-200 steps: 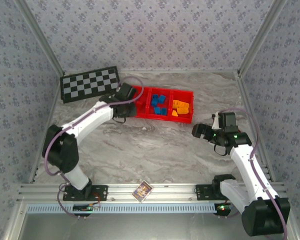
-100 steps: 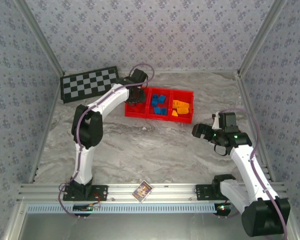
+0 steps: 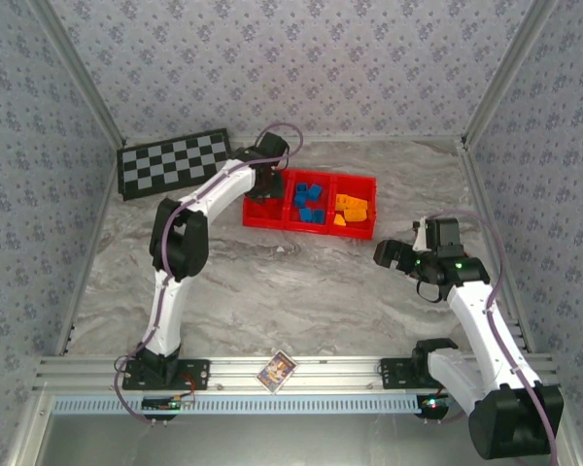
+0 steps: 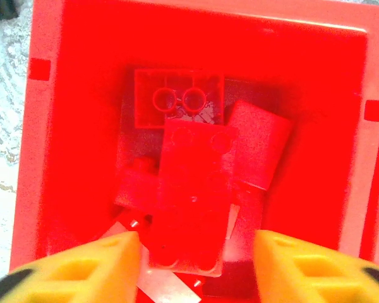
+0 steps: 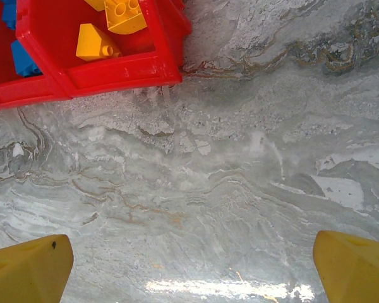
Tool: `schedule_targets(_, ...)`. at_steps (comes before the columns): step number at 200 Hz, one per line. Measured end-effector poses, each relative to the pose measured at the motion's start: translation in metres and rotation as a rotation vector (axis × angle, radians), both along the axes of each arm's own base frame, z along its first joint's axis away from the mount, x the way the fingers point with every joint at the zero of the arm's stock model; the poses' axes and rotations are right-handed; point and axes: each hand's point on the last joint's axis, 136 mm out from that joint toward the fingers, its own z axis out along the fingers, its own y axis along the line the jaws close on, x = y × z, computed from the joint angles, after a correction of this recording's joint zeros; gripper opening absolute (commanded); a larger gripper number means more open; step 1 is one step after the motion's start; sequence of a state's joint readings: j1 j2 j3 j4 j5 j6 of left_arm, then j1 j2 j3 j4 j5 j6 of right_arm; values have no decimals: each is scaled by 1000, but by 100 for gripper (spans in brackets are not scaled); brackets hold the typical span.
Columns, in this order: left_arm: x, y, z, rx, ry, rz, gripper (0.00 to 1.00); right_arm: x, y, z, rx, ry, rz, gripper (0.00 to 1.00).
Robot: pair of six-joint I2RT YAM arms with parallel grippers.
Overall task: Sort the legos into containers by color
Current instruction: Place the lego in the container, then reset both arms
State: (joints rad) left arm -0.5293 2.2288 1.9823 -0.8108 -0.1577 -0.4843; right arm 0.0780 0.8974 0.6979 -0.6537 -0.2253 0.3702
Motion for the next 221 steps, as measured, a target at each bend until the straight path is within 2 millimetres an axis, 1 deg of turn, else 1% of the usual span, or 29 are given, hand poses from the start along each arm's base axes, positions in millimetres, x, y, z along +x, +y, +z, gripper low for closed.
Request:
schedule_targets(31, -1, 1, 6, -5, -16, -7, 67, 0, 0, 0, 0, 0, -2, 100)
schedule_targets(59, -10, 7, 23, -11, -47, -11, 74, 0, -1, 0, 0, 1, -2, 100)
schedule_targets(91, -25, 18, 58, -46, -130, -15, 77, 0, -1, 0, 0, 1, -2, 100)
schedule_targets(122, -52, 38, 102, -99, -268, -18, 82, -2, -1, -1, -3, 13, -3, 100)
schedule_targets(134, -63, 47, 111, -113, -315, -17, 84, -3, -2, 0, -7, 16, -6, 100)
schedule_targets(142, -70, 52, 117, -125, -357, -22, 87, -2, -3, 3, -12, 13, -10, 100)
schedule_targets(161, -87, 65, 118, -141, -428, -35, 89, 3, -7, 15, -29, -13, -24, 100)
schedule_targets(165, -90, 67, 117, -145, -441, -43, 98, 4, -8, 18, -33, -20, -28, 100)
schedule_targets(168, -94, 69, 117, -147, -454, -53, 99, 5, -8, 20, -35, -27, -30, 100)
schedule_targets(200, -127, 83, 105, -189, -554, -107, 100, 19, -11, 40, -50, -122, -44, 100)
schedule_targets(221, -142, 100, 108, -162, -649, -103, 100, 32, -15, 58, -85, -275, -43, 100)
